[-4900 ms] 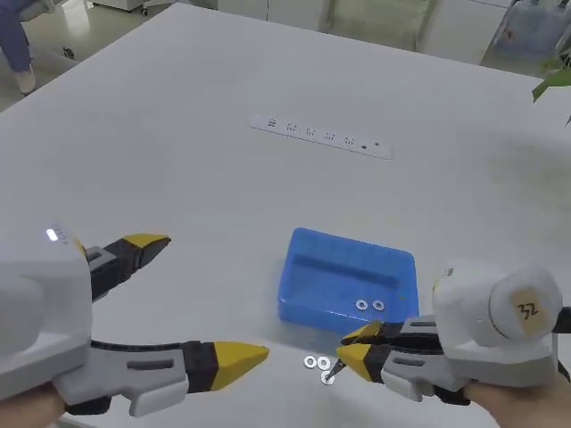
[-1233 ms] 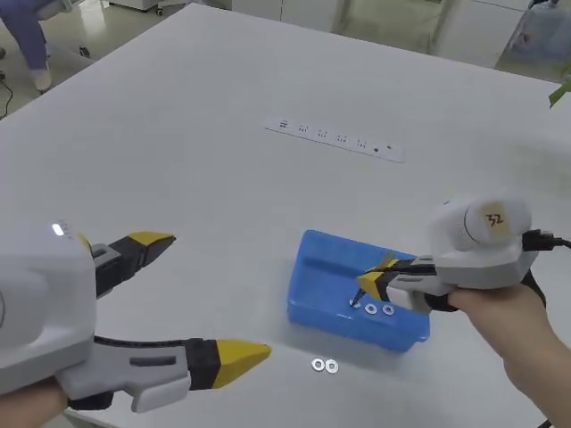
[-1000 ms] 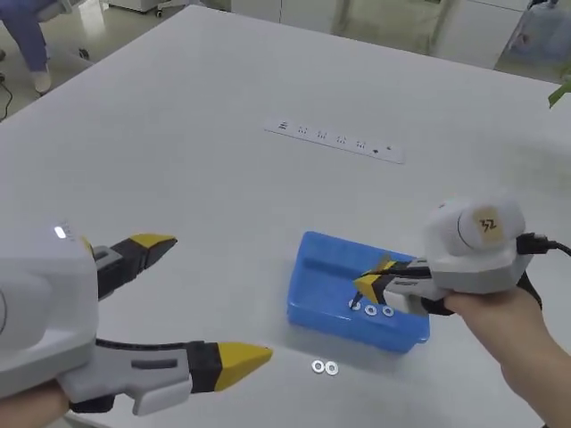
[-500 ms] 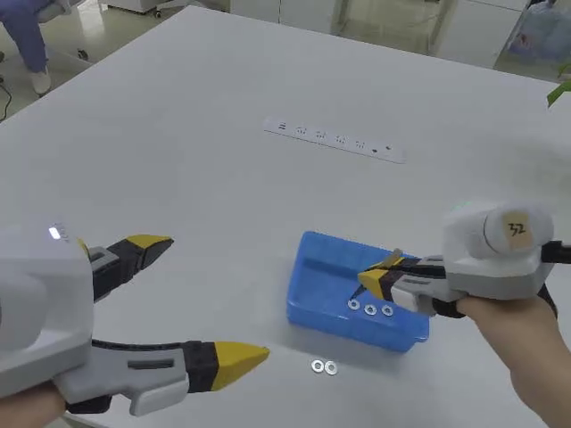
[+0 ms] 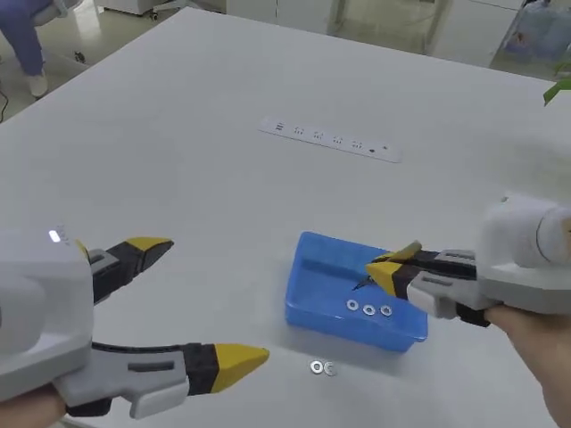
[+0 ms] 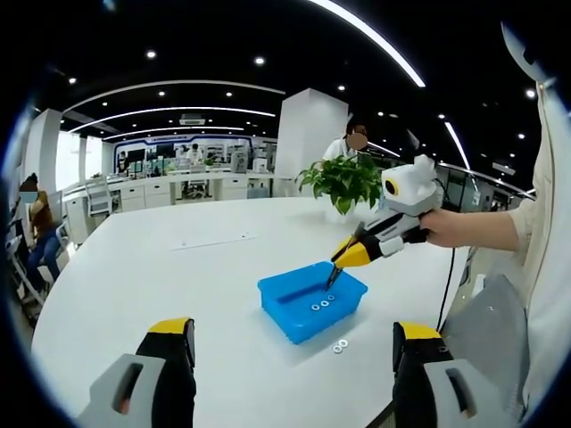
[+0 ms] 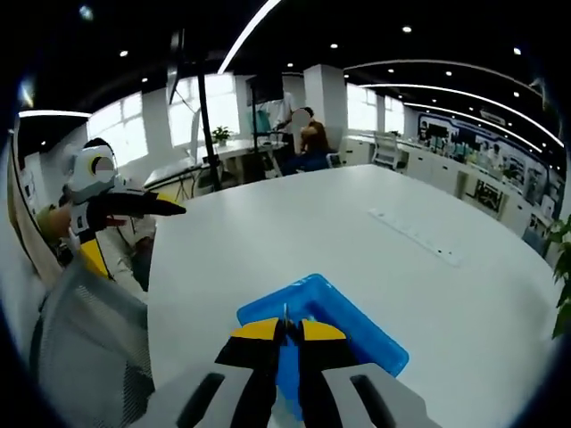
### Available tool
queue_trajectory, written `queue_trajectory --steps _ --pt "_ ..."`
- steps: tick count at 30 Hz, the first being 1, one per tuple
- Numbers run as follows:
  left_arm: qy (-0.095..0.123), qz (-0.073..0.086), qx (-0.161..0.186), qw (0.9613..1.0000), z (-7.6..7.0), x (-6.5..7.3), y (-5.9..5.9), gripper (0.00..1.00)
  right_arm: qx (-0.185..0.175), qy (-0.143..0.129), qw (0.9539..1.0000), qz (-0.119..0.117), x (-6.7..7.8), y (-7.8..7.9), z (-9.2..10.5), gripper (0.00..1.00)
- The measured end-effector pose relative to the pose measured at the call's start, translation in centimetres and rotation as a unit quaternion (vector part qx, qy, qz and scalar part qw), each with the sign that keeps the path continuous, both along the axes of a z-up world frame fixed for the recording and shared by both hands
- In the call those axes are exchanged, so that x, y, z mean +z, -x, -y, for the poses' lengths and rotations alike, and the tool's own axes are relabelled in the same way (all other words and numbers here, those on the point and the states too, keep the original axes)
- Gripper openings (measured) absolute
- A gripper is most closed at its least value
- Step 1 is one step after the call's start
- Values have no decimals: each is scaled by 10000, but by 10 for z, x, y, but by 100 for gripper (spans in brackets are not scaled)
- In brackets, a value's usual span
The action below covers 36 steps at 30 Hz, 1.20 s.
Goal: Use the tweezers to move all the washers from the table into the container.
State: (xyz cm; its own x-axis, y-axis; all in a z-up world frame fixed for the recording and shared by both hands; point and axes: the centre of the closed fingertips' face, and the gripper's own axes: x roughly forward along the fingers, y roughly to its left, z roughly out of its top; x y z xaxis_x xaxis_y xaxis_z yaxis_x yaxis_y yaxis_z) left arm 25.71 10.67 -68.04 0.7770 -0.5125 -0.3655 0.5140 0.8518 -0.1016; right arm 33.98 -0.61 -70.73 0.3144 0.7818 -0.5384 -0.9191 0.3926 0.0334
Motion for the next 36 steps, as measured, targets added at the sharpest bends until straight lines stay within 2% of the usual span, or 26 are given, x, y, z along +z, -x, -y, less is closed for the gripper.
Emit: queue_trajectory --steps 4,7,8,9,11,15,18,21,27,31,36 --pt "-1 2 -29 10000 2 0 -1 93 253 72 9996 -132 -7 19 -3 3" --pt "-8 7 -61 10000 5 1 -1 93 336 91 9986 -387 -18 30 -2 3" --pt "-9 9 -67 10000 5 1 -1 93 296 -199 9984 -440 -12 29 -7 3" --pt "-10 11 -69 10000 6 1 -1 93 268 -84 9968 -750 -20 35 -4 3" --pt "-11 19 -75 10000 6 2 -1 93 336 55 9982 -490 -24 34 -4 3" --pt "-15 22 -46 10000 4 2 -1 93 416 67 9971 -631 -29 41 -6 3" --pt "-20 12 -29 10000 3 2 0 93 482 263 9963 -667 -41 45 -3 3" --pt "-14 13 -36 10000 3 2 0 93 510 298 9949 -822 -48 48 -2 3" --pt "-1 6 -46 10000 5 1 0 93 644 453 9923 -955 -59 54 -2 3" --pt "-22 0 -47 10000 4 0 0 93 742 593 9913 -917 -64 56 -3 3" --pt "-17 -13 -9 10000 1 -1 1 93 776 625 9911 -883 -65 56 -4 3"
